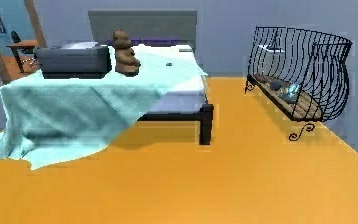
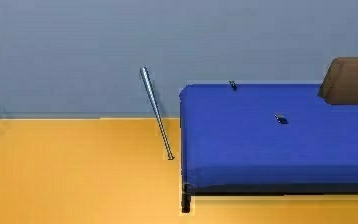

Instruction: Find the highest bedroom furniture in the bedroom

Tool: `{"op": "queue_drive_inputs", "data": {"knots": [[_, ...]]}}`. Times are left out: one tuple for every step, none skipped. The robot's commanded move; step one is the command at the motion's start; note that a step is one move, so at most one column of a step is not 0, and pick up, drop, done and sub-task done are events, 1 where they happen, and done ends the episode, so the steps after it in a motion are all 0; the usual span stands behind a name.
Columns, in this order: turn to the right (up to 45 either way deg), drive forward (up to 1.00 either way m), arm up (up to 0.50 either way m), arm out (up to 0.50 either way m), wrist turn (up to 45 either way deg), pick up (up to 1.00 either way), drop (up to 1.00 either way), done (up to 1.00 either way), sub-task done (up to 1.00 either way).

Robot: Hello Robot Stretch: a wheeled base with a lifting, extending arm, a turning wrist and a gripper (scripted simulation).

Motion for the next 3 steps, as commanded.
{"op": "queue_drive_inputs", "data": {"knots": [[0.0,1.00,0.00,0.00,0.0,0.00,0.00,0.00,0.00],[30.0,0.00,0.00,0.00,0.0,0.00,0.00,0.00,0.00],[0.0,0.05,0.00,0.00,0.0,0.00,0.00,0.00,0.00]]}}
